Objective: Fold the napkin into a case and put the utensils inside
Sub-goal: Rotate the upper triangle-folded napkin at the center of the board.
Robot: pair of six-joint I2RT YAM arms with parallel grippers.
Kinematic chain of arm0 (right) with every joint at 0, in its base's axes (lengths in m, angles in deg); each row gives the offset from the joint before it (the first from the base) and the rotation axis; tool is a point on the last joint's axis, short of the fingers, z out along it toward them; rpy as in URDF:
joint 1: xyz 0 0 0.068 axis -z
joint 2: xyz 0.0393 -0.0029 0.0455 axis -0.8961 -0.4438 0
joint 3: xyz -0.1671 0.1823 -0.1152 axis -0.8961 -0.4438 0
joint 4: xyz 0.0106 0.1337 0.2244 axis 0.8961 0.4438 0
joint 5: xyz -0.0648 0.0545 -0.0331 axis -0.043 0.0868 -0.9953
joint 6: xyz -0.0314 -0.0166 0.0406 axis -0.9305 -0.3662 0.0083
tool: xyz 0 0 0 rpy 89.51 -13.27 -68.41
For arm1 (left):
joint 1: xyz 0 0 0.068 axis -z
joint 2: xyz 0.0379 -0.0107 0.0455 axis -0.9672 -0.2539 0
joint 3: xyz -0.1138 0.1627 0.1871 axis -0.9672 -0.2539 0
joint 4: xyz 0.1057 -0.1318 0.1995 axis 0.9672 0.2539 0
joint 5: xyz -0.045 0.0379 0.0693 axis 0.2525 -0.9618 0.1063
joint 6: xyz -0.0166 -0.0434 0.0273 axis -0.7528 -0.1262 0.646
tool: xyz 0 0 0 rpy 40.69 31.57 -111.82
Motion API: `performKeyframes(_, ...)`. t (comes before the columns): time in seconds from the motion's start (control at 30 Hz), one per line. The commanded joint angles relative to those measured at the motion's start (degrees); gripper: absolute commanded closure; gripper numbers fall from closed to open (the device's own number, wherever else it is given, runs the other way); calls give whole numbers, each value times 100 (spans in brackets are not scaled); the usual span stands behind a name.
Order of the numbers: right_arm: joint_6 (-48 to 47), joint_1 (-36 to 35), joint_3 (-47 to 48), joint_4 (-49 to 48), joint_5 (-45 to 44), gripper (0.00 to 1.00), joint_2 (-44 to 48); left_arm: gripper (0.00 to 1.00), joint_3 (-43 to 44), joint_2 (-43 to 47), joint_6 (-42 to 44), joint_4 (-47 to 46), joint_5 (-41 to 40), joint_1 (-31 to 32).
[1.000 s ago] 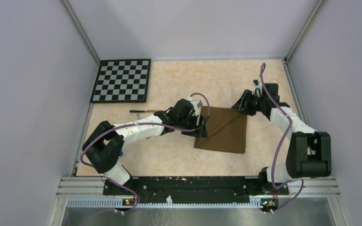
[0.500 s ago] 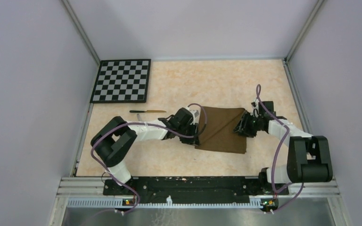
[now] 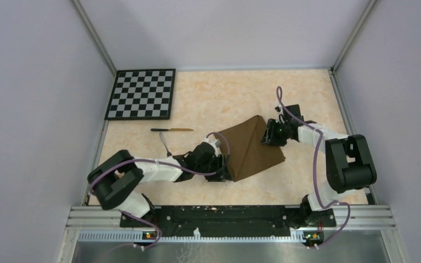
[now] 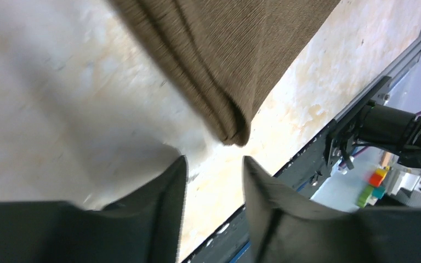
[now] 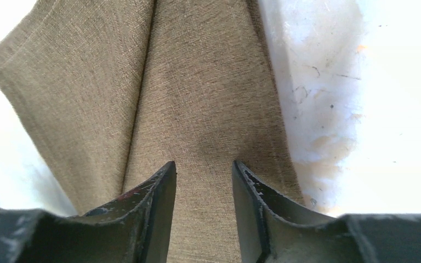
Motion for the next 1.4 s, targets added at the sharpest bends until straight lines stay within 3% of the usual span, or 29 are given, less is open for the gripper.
performKeyframes(0.0,-453,-493,297,770,-1360,54,608,42,-327,1044,-72,863,-720,-16)
performKeyframes(0.27,-803,-2534,683,1792,-1870,41,1513,13,-223,3763,217,3184,-2040,-334)
performKeyframes(0.37,-680,-3199,795,1748,-1631,44,1327,9,-91,4483,400,3714,-2176,-842)
performKeyframes(0.43,-569,-3602,946,1802,-1734,53,1076,9,-46,4737,511,3896,-2080,-1153)
performKeyframes(0.53,-436,-3910,1093,1832,-1801,61,736,9,-55,4929,580,3964,-1883,-1455)
performKeyframes(0.7,-293,-4280,1106,1817,-1997,64,496,9,-166,4991,571,3974,-1778,-1500)
performKeyframes(1.0,-150,-4511,960,1629,-1999,58,280,8,-271,4992,557,3896,-1753,-1511)
performKeyframes(1.37,-189,-4876,939,1543,-2629,55,-258,8,-298,5004,534,3895,-1719,-1520)
